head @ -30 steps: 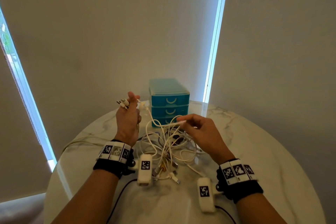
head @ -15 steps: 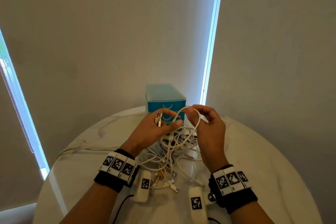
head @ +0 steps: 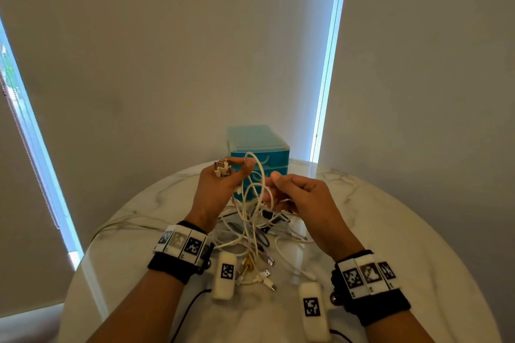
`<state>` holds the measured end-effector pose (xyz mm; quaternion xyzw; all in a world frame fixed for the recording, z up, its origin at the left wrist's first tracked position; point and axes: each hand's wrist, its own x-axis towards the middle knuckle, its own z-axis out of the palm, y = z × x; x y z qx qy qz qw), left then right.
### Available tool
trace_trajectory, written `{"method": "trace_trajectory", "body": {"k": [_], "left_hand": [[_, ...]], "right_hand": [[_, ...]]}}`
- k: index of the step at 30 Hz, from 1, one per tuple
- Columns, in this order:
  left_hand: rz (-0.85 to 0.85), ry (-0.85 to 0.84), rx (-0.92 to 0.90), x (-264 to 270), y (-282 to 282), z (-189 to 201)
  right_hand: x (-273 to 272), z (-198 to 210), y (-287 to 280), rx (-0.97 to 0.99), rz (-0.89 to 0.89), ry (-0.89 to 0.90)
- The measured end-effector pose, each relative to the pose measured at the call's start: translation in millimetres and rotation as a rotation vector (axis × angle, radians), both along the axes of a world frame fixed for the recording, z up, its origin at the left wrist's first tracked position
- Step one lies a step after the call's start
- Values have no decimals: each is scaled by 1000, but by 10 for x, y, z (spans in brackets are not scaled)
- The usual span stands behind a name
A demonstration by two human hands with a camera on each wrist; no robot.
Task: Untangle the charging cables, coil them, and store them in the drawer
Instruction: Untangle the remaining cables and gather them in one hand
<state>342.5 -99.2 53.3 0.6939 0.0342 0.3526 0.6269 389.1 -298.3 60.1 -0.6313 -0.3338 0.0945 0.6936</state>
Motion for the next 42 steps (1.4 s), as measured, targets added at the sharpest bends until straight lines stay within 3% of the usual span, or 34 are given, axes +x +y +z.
{"method": "trace_trajectory", "body": {"k": [7,12,17,24,29,35,37,39,42], "left_hand": [[-107,-7,12,-38,-50,50],[-134,8,82,-59,-57,82],[-271,274,387,23,-30,-22],[-173,292,549,45,32,-43],[-55,334,563,91,174,-80],[-125,326,618,-3,155,53],[-60,310,665,18,161,28],[48,297,672,40,193,-6],[138,169,528,20,236,23]], "right_hand": [[44,-196,135,-302,23,-46],[80,-233,130,-224,-222,-130],[207,-241,45,-192,-531,-194],[253,-210,14,-212,-598,-261],[214,-180,13,-45,-520,-238],[167,-170,80,154,-545,-191],[163,-151,88,190,-476,-107],[137,-142,70,156,-350,-50],[129,-61,-6,-15,-140,-117]]}}
